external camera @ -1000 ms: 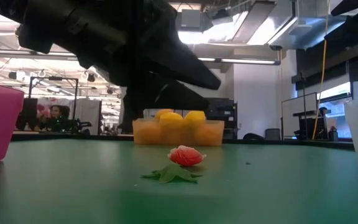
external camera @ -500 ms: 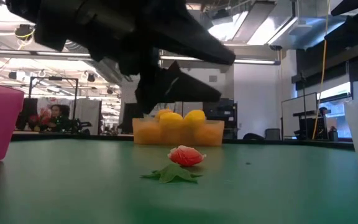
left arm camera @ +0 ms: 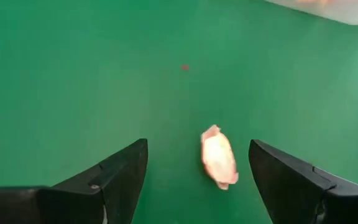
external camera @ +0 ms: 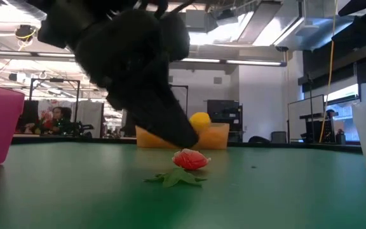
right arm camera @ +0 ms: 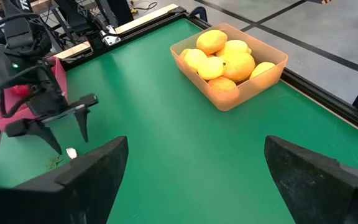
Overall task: Sort produce into baskets
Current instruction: Put the brown mushroom into the transparent bin
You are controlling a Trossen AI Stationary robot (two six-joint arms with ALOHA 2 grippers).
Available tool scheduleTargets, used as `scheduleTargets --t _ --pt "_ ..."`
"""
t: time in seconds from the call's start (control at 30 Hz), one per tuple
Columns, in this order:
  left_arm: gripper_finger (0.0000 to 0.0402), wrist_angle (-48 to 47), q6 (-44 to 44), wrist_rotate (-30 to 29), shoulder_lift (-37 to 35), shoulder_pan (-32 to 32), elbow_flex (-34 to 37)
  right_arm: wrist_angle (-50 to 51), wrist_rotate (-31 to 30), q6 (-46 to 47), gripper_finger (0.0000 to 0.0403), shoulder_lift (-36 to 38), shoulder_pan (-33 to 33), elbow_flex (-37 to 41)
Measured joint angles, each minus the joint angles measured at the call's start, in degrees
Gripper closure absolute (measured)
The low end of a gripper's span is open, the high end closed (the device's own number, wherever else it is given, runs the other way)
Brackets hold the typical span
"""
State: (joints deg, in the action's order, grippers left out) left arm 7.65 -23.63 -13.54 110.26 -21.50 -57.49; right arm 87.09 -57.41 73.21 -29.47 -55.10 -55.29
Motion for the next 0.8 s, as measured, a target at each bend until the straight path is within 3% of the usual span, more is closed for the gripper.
scheduleTargets --t 0.17,0.6,0.8 --pt "0.0125 1.45 2.77 -1.98 0.11 -0.03 -0.02 0.00 0.00 0.00 0.0029 0.00 -0.01 0.00" --pt "0.0126 7.82 -3.30 1.41 5.51 -1.21 -0.19 0.02 0.03 0.00 0.0029 0.00 -0.02 0.00" --pt "0.0174 4.33 -3.48 0.83 5.16 -2.32 -0.31 0.04 0.01 0.00 0.0029 0.00 0.00 0.00"
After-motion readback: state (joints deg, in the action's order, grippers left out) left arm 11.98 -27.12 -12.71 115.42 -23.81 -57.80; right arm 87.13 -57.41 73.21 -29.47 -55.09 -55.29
